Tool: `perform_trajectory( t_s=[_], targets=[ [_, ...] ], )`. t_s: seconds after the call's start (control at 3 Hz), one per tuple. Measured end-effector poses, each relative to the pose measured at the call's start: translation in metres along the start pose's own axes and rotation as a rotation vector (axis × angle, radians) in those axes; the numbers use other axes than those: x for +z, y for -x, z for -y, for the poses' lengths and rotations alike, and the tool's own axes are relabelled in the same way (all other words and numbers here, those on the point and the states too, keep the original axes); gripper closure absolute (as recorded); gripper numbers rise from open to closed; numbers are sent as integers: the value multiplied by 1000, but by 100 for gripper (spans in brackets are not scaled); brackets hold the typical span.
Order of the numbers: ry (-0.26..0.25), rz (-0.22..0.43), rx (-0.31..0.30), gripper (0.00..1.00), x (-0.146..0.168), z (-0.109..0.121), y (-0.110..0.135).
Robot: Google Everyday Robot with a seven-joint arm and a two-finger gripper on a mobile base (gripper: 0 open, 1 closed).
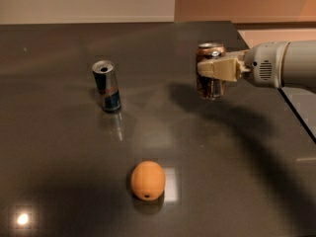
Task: Place orange can upright
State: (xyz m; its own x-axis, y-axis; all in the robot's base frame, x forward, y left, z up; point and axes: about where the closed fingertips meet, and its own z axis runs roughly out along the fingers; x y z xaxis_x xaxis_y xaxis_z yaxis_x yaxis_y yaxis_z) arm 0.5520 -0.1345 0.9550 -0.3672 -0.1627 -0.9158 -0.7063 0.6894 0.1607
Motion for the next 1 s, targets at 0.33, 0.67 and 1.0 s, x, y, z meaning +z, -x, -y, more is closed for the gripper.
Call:
perform_trajectory(
  t_s=[0.33, 0.67, 1.0],
  targets=[
    [70, 106, -72, 100, 0, -2, -1],
    [113, 159, -217, 100, 1, -3, -10],
    [134, 178, -296, 100, 5, 0, -20]
  ],
)
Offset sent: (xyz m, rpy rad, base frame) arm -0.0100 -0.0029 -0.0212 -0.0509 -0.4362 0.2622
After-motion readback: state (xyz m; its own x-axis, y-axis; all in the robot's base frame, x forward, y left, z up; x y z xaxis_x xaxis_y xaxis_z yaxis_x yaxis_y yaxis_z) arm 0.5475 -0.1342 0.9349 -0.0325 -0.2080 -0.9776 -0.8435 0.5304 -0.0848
